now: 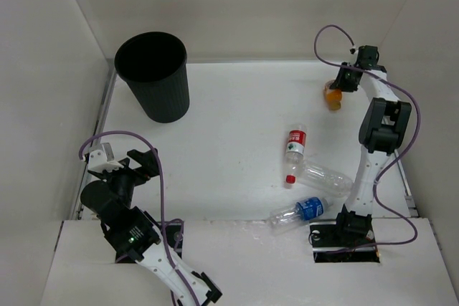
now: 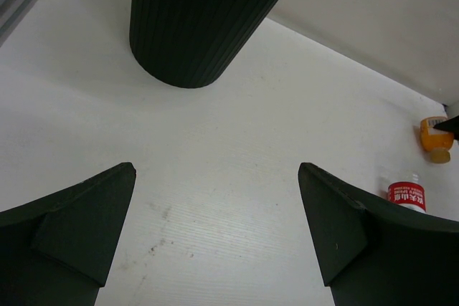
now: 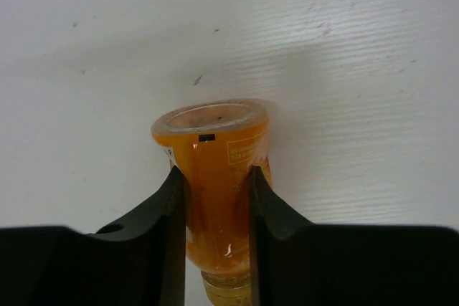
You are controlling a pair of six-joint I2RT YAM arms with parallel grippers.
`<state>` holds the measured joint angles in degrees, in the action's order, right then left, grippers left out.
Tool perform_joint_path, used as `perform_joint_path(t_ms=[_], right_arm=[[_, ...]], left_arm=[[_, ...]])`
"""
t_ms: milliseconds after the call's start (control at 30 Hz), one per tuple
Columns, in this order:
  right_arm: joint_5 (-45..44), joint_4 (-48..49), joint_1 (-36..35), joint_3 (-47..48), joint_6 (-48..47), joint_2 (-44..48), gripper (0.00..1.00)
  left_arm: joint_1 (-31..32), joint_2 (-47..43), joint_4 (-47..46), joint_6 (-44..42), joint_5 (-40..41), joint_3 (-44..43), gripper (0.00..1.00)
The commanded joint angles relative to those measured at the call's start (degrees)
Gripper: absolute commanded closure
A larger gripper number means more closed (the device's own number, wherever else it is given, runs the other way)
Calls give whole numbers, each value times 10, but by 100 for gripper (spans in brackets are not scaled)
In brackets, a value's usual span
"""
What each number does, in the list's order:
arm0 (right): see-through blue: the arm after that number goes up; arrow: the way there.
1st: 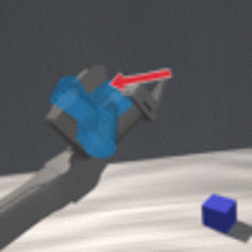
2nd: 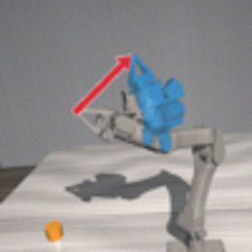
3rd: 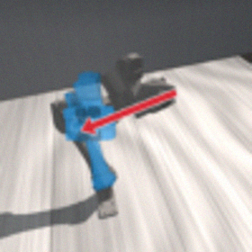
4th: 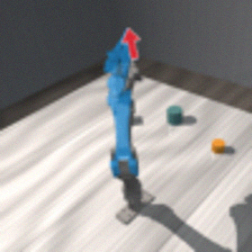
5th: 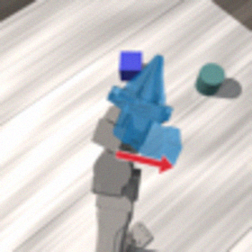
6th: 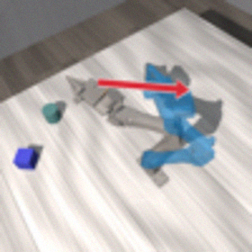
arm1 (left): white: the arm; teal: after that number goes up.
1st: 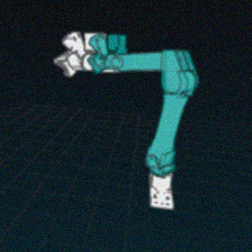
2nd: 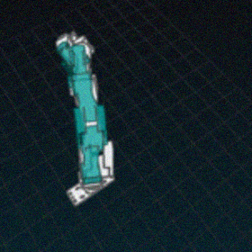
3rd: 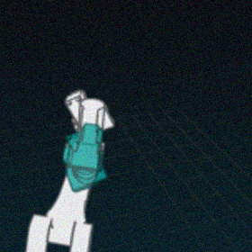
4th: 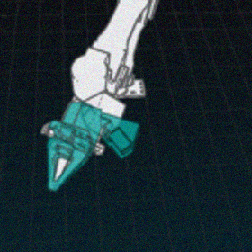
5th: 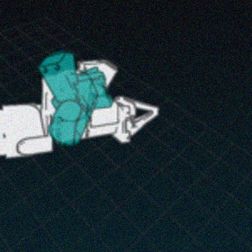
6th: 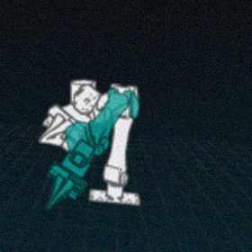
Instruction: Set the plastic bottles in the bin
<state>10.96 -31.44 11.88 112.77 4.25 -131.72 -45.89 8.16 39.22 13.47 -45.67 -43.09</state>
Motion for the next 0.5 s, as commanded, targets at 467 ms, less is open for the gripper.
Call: perform_joint_path(t_ms=[467], right_arm=[[131,-100,-127,-54,-28,152,100]], left_arm=[[4,28,-20,1,-27,-8,0]])
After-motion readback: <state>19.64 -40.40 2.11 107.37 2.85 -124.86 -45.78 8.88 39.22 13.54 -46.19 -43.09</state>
